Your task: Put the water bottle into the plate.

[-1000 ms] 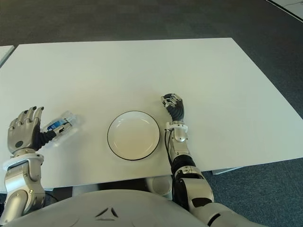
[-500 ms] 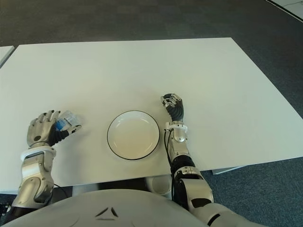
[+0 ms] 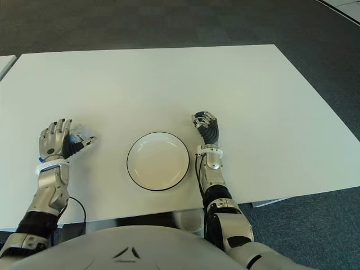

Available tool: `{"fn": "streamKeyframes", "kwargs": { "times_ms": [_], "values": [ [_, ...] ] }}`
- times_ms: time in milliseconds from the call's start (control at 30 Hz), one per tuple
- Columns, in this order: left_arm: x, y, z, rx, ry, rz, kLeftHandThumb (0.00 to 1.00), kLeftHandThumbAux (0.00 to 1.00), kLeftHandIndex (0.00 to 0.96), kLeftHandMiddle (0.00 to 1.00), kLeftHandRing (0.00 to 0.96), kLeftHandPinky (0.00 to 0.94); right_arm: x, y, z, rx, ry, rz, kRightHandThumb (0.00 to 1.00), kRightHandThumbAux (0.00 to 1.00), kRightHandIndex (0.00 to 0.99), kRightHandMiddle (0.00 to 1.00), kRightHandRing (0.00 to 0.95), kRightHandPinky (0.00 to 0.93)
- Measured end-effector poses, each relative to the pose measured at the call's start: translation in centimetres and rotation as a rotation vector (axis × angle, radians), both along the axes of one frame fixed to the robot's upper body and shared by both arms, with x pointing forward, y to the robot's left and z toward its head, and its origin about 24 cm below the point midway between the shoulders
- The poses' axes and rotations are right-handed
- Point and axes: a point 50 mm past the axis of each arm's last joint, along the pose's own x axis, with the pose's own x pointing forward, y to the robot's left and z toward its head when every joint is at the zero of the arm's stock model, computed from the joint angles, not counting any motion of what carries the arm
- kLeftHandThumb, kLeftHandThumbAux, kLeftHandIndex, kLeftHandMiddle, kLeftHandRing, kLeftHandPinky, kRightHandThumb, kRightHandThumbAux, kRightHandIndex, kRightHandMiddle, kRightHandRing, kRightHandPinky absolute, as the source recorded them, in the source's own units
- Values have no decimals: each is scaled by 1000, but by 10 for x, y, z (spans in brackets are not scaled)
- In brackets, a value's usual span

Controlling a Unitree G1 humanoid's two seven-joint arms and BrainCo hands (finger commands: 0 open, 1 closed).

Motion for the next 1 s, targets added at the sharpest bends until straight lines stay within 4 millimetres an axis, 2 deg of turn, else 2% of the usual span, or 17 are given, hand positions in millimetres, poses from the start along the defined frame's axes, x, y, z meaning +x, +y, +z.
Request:
{"fn": "streamKeyframes", "kwargs": {
  "times_ms": [67,533,733,800,933,967,1000],
  "values": [
    [3,0,-2,-2,-11,-8,550,233,0,0,0,0,0,0,0,0,0,-1,708,727,430,469,481,508],
    [16,9,-9,0,-43,-42,540,286,0,30,7,48,-2,-3,1,8,-8,-17,707,729,428,475,493,550],
    [24,15,-11,11,-39,-21,571,304,0,60,36,93,-3,-3,2,12,-14,-17,707,729,428,480,498,548],
    [27,17,-12,12,-38,-12,599,310,13,77,55,136,-3,-3,2,14,-16,-16,707,729,429,482,499,546],
    [29,20,-13,-5,-46,13,655,322,92,139,130,232,-4,-3,1,17,-17,-14,708,729,429,485,501,547],
    [30,20,-13,-10,-48,17,675,331,168,184,169,267,-4,-3,1,18,-16,-14,708,728,429,484,500,547],
    [30,20,-13,-16,-49,21,682,334,196,200,183,280,-4,-3,1,18,-16,-14,708,728,429,484,500,548]
  ]
}}
